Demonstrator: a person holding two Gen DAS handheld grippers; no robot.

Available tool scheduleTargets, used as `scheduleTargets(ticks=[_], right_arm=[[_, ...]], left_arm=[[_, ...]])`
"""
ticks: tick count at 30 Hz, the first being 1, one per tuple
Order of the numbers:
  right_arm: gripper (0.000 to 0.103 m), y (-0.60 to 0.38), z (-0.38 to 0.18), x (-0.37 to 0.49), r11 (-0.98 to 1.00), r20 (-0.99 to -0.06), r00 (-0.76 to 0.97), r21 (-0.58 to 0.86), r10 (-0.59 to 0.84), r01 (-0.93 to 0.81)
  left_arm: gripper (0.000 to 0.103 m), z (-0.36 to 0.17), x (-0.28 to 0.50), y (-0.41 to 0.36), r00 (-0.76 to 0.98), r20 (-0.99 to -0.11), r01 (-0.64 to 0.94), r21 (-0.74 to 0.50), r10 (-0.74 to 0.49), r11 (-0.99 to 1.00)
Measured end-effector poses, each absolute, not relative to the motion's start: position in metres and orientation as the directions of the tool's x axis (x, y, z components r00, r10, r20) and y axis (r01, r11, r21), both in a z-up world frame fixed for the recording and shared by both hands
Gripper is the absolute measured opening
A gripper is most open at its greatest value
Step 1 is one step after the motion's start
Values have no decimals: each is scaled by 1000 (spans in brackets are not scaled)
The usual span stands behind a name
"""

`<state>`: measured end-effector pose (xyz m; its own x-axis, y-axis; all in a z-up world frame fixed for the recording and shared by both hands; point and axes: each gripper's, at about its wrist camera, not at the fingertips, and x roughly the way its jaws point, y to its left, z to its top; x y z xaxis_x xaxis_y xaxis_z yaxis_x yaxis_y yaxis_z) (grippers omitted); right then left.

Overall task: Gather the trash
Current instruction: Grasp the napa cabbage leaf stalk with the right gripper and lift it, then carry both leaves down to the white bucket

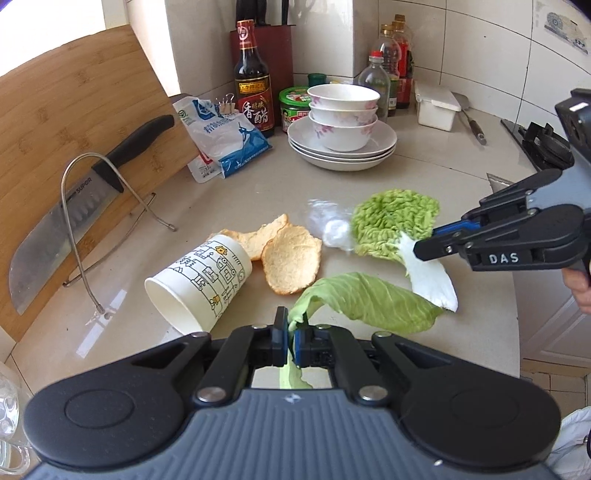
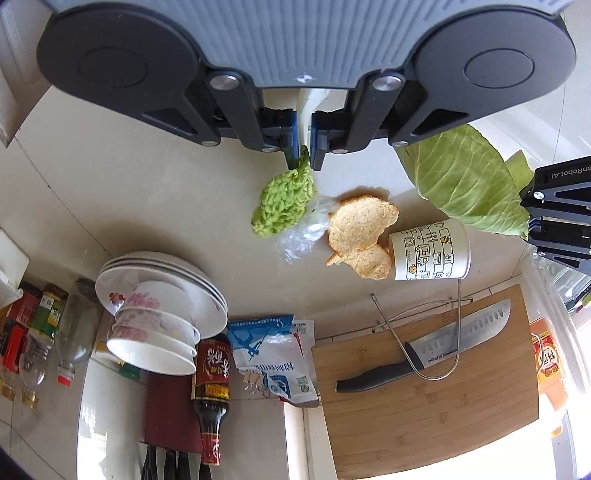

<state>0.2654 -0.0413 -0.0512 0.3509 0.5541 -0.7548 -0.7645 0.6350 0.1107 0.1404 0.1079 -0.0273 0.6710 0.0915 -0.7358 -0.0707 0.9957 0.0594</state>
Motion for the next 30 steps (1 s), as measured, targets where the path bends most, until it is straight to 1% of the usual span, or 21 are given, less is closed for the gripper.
scheduleTargets(ticks=[1,3,6,9,12,14,16,20,26,30], right_arm=[[27,-42,-56,267,643,-755,351,120,554,-756],[34,-40,-64,269,654,-760,357,116,542,-747],[35,-38,-75,276,661,-767,342,138,542,-738],[35,-37,-85,286,685,-780,352,129,517,-717],[35,-44,-92,292,695,-772,343,172,535,-698],[33,-44,-92,292,691,-769,341,177,541,-701],[15,-41,-90,289,671,-766,336,163,548,-723],[6,-40,-74,278,642,-753,353,118,555,-758],[6,-52,-48,262,621,-736,385,60,557,-782],[6,-66,-38,257,631,-734,400,50,549,-774]], left_arm=[[1,-28,140,106,671,-737,-68,58,89,996],[1,-29,140,103,668,-739,-65,51,82,997],[1,-31,140,103,663,-744,-68,48,81,997],[1,-32,142,104,660,-748,-68,45,79,997],[1,-32,143,106,659,-748,-63,44,75,997],[1,-33,145,108,658,-750,-61,43,72,997],[1,-34,147,108,655,-752,-54,46,71,997],[1,-32,149,105,655,-753,-33,62,68,998],[1,-26,149,100,664,-745,-16,74,66,997],[1,-22,148,93,669,-741,5,77,54,997]])
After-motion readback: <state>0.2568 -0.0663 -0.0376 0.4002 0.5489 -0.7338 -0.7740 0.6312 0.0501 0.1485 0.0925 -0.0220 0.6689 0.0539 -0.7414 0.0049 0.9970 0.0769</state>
